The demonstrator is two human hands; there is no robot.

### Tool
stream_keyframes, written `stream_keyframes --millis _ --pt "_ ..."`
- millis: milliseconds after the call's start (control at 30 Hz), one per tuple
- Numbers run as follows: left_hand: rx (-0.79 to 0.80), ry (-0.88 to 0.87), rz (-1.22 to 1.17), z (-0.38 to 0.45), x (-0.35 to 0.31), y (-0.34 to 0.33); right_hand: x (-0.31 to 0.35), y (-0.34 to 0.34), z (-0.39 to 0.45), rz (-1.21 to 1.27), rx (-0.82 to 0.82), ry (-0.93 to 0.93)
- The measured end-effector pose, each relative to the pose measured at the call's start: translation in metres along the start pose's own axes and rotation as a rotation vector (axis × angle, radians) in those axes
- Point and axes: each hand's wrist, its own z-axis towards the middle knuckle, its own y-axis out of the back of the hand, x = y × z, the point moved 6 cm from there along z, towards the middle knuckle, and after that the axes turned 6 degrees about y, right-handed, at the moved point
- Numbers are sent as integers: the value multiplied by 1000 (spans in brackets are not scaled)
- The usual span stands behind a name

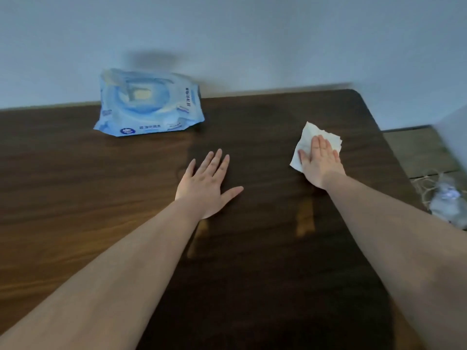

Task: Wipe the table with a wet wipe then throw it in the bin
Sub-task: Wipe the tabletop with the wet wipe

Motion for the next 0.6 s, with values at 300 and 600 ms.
stream_keyframes --millis 300,600 --pt "64 39 32 30 -52 -13 -110 19 14 3 -19 -124" --pt "112 44 -1 29 -53 -9 -76 11 8 -22 46 -49"
